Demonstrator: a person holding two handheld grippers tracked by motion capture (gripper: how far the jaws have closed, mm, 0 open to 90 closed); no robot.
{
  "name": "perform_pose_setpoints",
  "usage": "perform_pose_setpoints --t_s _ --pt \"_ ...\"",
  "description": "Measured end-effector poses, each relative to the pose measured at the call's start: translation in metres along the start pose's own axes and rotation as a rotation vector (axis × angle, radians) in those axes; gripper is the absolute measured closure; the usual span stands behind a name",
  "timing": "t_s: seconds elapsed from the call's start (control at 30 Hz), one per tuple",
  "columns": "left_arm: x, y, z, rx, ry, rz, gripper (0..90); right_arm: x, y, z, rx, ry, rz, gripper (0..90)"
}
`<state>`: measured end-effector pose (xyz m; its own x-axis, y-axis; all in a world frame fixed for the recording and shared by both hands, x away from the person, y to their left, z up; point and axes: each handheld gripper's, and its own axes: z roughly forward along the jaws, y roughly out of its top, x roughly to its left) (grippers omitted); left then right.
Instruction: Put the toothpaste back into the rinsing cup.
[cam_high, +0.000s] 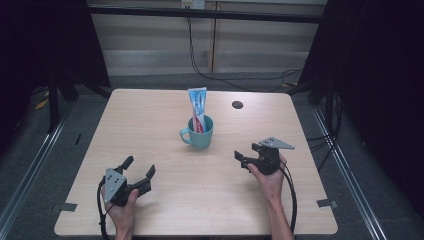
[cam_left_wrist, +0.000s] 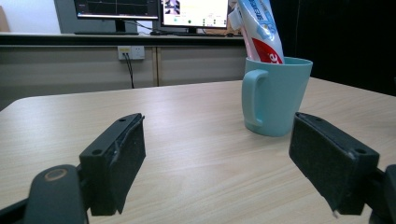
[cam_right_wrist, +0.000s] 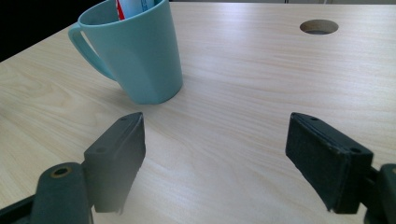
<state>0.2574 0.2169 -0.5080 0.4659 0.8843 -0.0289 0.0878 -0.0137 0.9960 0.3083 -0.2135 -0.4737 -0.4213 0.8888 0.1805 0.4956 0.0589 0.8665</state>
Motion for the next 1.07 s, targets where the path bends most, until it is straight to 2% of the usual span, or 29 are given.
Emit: perform_pose_setpoints --t_s 0.07,0.27,0.47,0.67,1.07 --pt "0.000 0.000 0.000 0.001 -0.002 0.001 18.5 0.001 -0.002 -0.003 -0.010 0.005 0.006 19.4" --pt "0.000 0.000 0.000 -0.001 -0.002 -0.004 18.5 0.006 -0.014 -0.006 -0.009 -0.031 -0.016 19.3" --pt "0.000 0.000 0.000 -0.001 -0.002 -0.001 18.5 0.008 -0.028 -0.007 -0.009 -0.045 -0.008 19.2" --pt "0.000 0.000 0.000 -0.001 -0.002 -0.002 18.5 0.011 -0.036 -0.012 -0.024 -0.069 -0.043 20.3" --pt "0.000 0.000 0.000 -0.002 -0.002 -0.002 18.5 0.007 -0.045 -0.013 -0.053 -0.078 -0.013 19.6"
